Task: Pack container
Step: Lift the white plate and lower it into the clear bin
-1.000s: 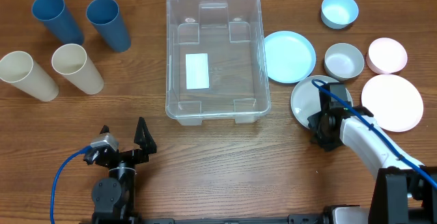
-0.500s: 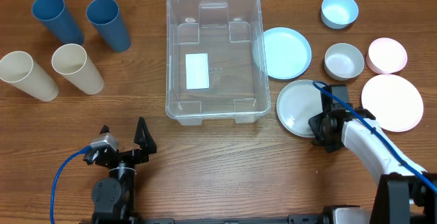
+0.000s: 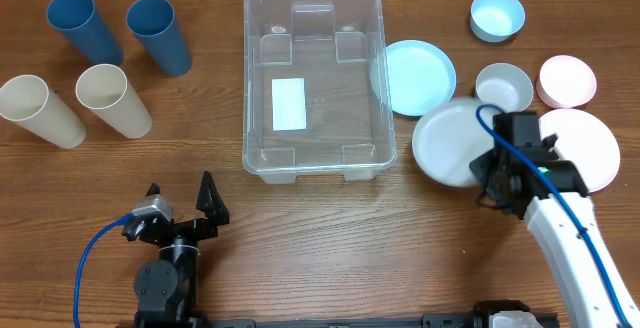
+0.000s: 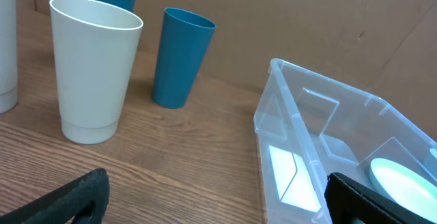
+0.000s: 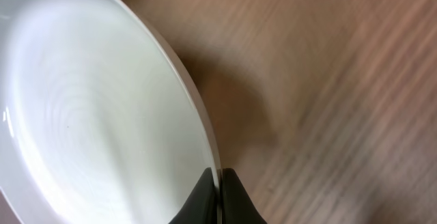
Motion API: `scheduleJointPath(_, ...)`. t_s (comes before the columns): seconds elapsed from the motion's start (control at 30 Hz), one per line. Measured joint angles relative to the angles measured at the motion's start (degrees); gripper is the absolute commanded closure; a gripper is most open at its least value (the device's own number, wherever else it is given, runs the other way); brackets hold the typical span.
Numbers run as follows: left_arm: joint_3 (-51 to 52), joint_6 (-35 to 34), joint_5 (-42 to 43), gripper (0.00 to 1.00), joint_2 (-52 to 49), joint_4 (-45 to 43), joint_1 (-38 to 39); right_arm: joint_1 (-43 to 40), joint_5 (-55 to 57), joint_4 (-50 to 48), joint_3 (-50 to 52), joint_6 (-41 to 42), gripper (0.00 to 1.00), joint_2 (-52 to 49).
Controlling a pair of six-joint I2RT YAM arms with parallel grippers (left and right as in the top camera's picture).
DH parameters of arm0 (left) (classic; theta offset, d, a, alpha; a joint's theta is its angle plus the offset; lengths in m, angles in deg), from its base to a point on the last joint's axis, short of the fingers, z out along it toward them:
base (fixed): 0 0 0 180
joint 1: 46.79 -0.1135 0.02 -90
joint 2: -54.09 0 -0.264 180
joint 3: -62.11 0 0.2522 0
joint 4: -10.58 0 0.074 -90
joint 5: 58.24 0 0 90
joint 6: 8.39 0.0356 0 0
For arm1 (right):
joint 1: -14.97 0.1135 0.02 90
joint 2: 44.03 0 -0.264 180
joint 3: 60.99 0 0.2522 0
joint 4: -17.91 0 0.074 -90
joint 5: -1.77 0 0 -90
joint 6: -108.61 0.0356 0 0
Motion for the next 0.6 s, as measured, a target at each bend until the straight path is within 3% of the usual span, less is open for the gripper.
scheduleJointPath(0.37,0.0,0.0,0.0,0.0,0.0,0.0,0.0,0.4,-2.8,5.2,-23.4,-21.6,0.96,2.3)
scheduleJointPath(0.6,0.0,0.0,0.0,0.0,0.0,0.0,0.0,10.0,-10.3,-0.4,-27.6,-29.5,0.96,2.8)
